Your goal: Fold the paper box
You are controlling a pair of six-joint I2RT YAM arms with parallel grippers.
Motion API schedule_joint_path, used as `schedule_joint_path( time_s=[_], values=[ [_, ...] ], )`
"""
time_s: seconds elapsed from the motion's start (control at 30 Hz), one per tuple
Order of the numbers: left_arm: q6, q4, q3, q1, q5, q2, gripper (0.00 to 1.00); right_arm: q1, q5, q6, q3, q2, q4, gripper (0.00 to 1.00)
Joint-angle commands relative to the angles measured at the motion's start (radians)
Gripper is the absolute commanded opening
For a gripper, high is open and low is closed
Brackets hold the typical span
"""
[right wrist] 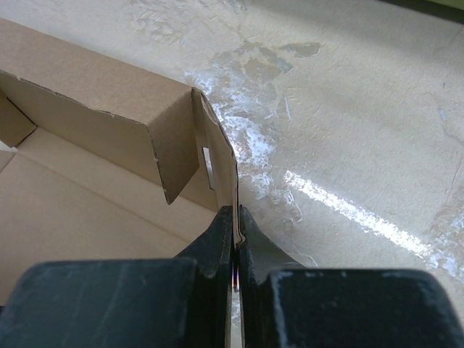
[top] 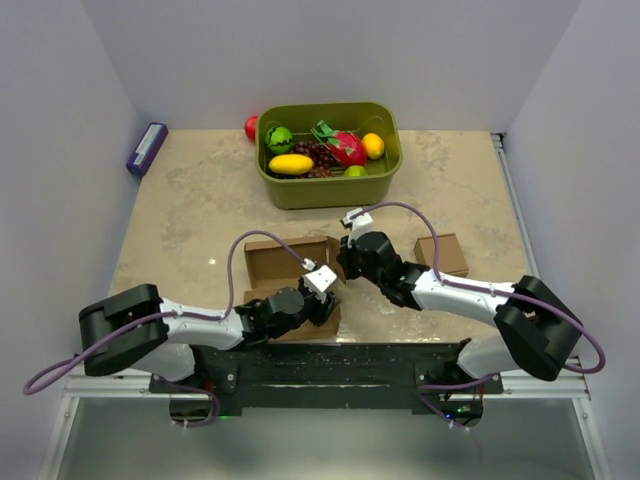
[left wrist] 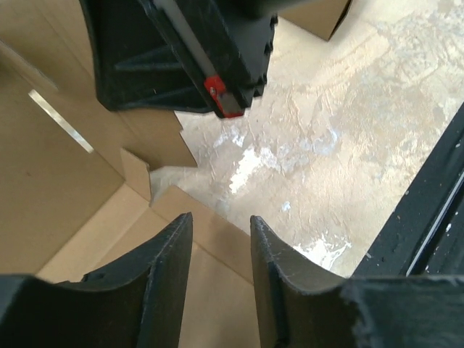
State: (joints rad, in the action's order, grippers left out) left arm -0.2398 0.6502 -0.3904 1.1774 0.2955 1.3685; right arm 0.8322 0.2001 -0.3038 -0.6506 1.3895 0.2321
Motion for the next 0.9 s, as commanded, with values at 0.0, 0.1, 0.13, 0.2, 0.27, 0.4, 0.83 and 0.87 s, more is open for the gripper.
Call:
schedule_joint_path(
  time_s=[0.0,0.1,0.13,0.2,0.27,0.4,0.83,0.87],
  values=[
    [-0.047,0.094,0.019,0.011,0.002,0.05,0.38,0.002,0.03,-0.009,-0.032,-0.007,-0.008,0.0],
    [-0.052,0.126,0.028,0.016,-0.012,0.105,0.34,0.002,0.032,-0.014,-0.034,-0.003,-0.01,0.0],
    [-0.055,0.149,0.031,0.018,-0.015,0.139,0.33,0.002,0.032,-0.017,-0.034,-0.003,-0.01,0.0],
    [-0.061,0.155,0.024,0.021,-0.01,0.171,0.32,0.002,0.032,-0.017,-0.037,-0.004,-0.014,0.0],
    [-0.065,0.155,0.015,0.021,0.01,0.219,0.31,0.002,0.042,-0.017,-0.041,-0.007,-0.017,0.0],
    [-0.085,0.122,-0.01,0.021,0.037,0.27,0.28,0.004,0.044,-0.023,-0.046,-0.018,-0.034,0.0],
    [-0.127,-0.012,-0.113,0.021,0.111,0.348,0.2,0.008,0.028,-0.185,-0.057,-0.049,-0.108,0.0],
    [-0.128,-0.014,-0.113,0.021,0.113,0.346,0.2,0.008,0.032,-0.19,-0.054,-0.05,-0.106,0.0]
  ],
)
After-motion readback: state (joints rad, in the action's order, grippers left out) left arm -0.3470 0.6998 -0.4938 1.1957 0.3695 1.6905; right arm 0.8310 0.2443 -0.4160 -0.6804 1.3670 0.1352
